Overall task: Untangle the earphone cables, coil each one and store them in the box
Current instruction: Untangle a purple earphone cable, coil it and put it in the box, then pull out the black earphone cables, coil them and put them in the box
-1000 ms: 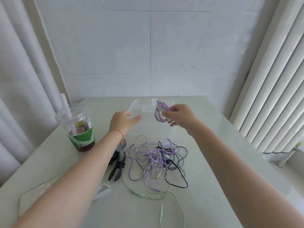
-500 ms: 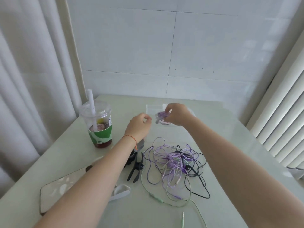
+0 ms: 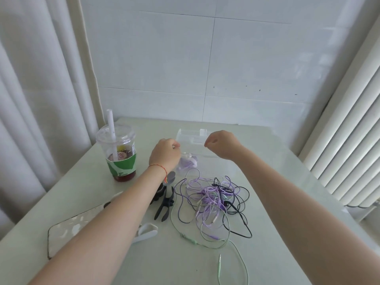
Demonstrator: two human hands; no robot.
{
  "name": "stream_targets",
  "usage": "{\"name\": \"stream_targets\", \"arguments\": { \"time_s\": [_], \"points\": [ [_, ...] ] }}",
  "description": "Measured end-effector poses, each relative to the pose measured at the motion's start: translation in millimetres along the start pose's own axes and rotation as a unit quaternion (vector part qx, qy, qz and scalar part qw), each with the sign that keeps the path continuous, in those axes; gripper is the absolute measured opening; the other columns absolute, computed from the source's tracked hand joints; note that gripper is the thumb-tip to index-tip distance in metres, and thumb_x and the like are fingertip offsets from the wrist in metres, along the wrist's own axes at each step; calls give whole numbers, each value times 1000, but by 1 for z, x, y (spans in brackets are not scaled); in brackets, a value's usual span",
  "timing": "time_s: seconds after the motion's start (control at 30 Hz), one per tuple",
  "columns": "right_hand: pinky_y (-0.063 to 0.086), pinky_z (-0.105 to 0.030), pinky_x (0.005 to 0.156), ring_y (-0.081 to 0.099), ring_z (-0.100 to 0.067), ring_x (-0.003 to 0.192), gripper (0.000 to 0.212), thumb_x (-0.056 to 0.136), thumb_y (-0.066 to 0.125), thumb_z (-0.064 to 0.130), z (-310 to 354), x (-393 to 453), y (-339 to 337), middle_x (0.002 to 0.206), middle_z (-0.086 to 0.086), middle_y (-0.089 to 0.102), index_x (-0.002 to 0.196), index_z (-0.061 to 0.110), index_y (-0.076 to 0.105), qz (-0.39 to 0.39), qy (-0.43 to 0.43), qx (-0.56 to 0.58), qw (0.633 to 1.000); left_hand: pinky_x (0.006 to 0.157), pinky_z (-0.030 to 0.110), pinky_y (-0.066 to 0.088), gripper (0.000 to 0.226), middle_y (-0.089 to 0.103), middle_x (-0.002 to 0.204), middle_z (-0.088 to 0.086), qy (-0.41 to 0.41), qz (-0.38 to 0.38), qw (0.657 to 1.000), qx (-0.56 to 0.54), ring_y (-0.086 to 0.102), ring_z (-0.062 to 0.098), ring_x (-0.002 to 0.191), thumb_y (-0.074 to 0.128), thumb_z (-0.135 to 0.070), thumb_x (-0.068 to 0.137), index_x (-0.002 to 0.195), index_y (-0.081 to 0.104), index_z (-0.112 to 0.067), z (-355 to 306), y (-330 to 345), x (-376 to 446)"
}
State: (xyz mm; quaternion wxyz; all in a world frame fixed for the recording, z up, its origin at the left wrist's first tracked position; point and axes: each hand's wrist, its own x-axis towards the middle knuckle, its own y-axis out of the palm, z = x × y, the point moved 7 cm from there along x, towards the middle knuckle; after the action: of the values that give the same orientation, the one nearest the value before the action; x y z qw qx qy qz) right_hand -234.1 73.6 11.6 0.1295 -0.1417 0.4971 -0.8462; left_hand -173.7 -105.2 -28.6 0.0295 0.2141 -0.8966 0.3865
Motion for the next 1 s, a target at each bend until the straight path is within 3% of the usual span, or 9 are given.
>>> {"name": "stream_targets", "arguments": {
  "time_s": [0.23,0.43,0.53,0.6,0.67,0.73,0.77,0.87,1.0],
  "points": [
    [43,-23,74,62,-21,98,30,89,46,11,-9,-35,-15,106,0,68,103,17,71,-52,-4,33,998,94,33,39,34,47,120,6,46,5,997,63,41,24,120,40,-22,96,111,70,-24,-21,-3,-13],
    [42,-31,96,54,-24,115,35,91,52,15,-12,-59,-16,123,-7,59,125,19,60,-52,-48,-13,997,109,37,32,42,43,145,5,102,49,985,131,32,23,136,45,-16,93,134,55,-20,-46,-4,-30],
    [46,-32,87,56,-23,98,29,89,53,12,-9,-71,-25,109,-7,60,115,17,65,-90,-56,9,994,106,37,36,37,48,139,7,122,7,987,103,38,24,132,47,-15,92,127,60,-19,-57,-14,-44],
    [45,-27,73,55,-17,82,21,88,54,15,-8,-81,-20,98,0,62,103,18,69,-61,-44,14,997,95,35,44,26,59,121,3,121,-7,991,56,52,23,115,50,-17,91,107,69,-21,-60,-17,-58],
    [42,-25,74,53,-14,84,18,88,63,30,-6,-92,-2,98,4,61,101,20,69,16,-44,-18,999,86,34,51,20,66,105,-3,108,44,992,42,62,23,100,52,-21,88,88,71,-23,-56,-7,-69],
    [43,-28,83,50,-12,92,41,79,72,49,-8,-104,21,100,7,54,109,21,65,108,-31,-48,993,94,37,48,14,61,114,-4,99,127,983,85,59,25,111,55,-24,84,90,68,-23,-46,13,-79],
    [44,-29,86,48,-13,95,50,76,74,52,-10,-110,30,101,7,51,114,22,63,141,-22,-57,988,100,36,44,21,55,125,-1,91,162,975,123,54,24,120,59,-26,84,104,68,-24,-39,21,-85],
    [47,-30,85,57,-19,100,37,81,73,36,-9,-116,38,106,0,61,110,15,68,150,-33,-98,983,101,36,42,45,53,134,2,52,182,962,197,52,25,120,64,-27,85,130,56,-29,-16,30,-89],
    [44,-22,68,57,-17,88,18,84,64,11,-11,-113,22,93,2,61,99,12,73,110,-32,-96,989,83,28,48,28,69,108,1,18,52,994,92,63,23,97,53,-11,87,107,68,-24,-4,8,-84]
  ]
}}
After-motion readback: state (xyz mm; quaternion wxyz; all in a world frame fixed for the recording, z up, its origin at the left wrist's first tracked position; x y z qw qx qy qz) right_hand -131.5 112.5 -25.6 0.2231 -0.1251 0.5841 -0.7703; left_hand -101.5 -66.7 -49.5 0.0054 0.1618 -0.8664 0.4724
